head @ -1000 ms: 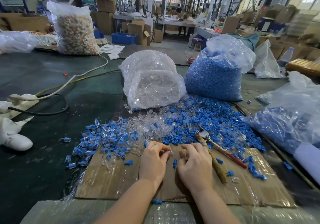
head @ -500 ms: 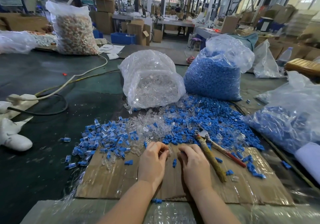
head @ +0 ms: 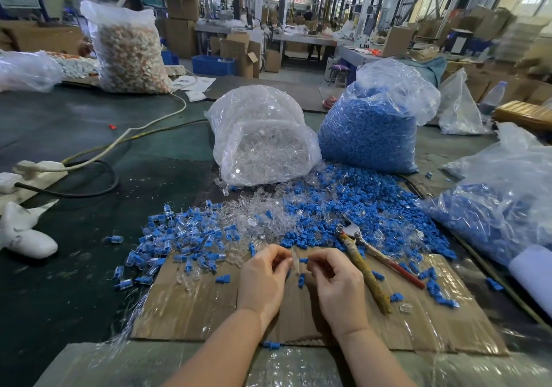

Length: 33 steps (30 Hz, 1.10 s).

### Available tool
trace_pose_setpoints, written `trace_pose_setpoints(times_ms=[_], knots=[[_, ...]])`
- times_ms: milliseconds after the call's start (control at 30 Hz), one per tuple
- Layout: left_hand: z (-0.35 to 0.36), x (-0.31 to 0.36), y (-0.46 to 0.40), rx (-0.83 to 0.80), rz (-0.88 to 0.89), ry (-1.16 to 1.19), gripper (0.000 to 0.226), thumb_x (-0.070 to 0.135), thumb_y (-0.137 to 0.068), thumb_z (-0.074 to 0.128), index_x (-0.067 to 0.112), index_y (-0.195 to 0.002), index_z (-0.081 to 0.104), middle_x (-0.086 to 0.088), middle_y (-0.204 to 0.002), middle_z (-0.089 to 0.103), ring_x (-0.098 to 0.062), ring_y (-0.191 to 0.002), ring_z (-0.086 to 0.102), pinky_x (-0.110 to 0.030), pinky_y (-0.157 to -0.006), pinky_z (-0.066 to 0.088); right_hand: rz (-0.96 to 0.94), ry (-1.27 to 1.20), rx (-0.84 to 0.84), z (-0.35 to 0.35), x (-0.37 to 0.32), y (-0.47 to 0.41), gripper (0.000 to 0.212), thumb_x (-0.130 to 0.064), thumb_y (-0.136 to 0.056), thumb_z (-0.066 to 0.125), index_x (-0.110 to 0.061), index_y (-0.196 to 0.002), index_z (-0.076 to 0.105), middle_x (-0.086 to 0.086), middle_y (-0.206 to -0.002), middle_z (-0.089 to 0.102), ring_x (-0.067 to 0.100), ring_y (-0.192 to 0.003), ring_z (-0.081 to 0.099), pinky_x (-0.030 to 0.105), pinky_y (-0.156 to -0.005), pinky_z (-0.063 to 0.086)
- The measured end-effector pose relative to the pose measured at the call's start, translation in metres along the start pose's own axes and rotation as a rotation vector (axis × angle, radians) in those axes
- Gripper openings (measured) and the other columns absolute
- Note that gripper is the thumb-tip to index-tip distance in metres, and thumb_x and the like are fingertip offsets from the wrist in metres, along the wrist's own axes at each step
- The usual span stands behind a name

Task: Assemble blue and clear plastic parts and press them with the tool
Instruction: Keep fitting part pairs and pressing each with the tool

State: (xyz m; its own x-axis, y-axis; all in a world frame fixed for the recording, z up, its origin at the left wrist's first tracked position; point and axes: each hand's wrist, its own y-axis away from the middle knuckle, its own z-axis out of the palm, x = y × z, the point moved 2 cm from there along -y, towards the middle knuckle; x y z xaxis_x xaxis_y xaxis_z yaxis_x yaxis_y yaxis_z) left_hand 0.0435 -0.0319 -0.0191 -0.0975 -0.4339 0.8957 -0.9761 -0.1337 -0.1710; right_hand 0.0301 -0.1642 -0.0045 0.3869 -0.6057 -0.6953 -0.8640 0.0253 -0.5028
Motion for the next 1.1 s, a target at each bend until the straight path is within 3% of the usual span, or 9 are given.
trace_pose_setpoints(times_ms=[267,400,700,800,900,1100], knots=[[-0.0007,0.0005,0.0006,-0.051,0.014,0.0,0.02,0.016,-0.085,0.065,0.035,-0.08,0.061,0.017,-0.076,0.063,0.007,-0.074,0.058,-0.006,-0.069,0.046,-0.088,0.133,-0.054,0.0013,-0.0047,0.0017,0.009,-0.002,-0.081,0.068,-0.01,-0.086,0.067,-0.004,-0.085,0.064,0.01,-0.078,0.059,0.025,-0.071,0.05],[-0.0012,0.0006,0.0017,-0.079,0.018,-0.001,0.024,0.015,-0.084,0.066,0.038,-0.079,0.06,0.019,-0.078,0.064,0.009,-0.075,0.058,-0.006,-0.072,0.047,-0.114,0.184,-0.062,0.0018,-0.0061,0.0027,0.01,-0.004,-0.08,0.069,-0.012,-0.084,0.066,-0.005,-0.084,0.065,0.008,-0.074,0.059,0.019,-0.069,0.047],[0.0006,0.0003,0.0041,-0.126,0.065,-0.03,0.015,0.018,-0.085,0.066,0.033,-0.084,0.067,0.016,-0.08,0.067,0.006,-0.078,0.06,-0.011,-0.076,0.049,-0.13,0.254,-0.045,0.0041,-0.0036,0.0026,0.014,-0.001,-0.073,0.074,-0.012,-0.075,0.066,-0.003,-0.074,0.064,0.013,-0.064,0.059,0.025,-0.059,0.047],[-0.0001,0.0,0.0044,-0.126,0.059,-0.02,0.019,0.018,-0.085,0.065,0.038,-0.082,0.064,0.018,-0.08,0.066,0.009,-0.078,0.059,-0.008,-0.074,0.048,-0.13,0.231,-0.041,0.0041,-0.0028,0.0029,0.01,-0.005,-0.077,0.073,-0.012,-0.08,0.067,-0.004,-0.078,0.065,0.012,-0.068,0.061,0.026,-0.061,0.05],[-0.001,0.0018,0.0036,-0.107,0.029,0.029,0.028,0.016,-0.087,0.063,0.043,-0.081,0.057,0.018,-0.082,0.064,0.01,-0.078,0.058,-0.005,-0.07,0.045,-0.13,0.192,-0.033,0.004,-0.004,0.0037,0.01,-0.01,-0.08,0.072,-0.013,-0.088,0.067,-0.006,-0.084,0.065,0.006,-0.071,0.059,0.017,-0.066,0.048],[-0.0028,0.0031,0.0022,-0.085,0.023,0.078,0.032,0.011,-0.088,0.061,0.042,-0.083,0.058,0.013,-0.081,0.066,0.003,-0.077,0.06,-0.017,-0.075,0.051,-0.109,0.158,-0.046,0.0048,-0.0025,0.0032,0.023,-0.005,-0.077,0.071,-0.016,-0.097,0.068,-0.008,-0.091,0.061,0.004,-0.08,0.055,0.013,-0.071,0.042]])
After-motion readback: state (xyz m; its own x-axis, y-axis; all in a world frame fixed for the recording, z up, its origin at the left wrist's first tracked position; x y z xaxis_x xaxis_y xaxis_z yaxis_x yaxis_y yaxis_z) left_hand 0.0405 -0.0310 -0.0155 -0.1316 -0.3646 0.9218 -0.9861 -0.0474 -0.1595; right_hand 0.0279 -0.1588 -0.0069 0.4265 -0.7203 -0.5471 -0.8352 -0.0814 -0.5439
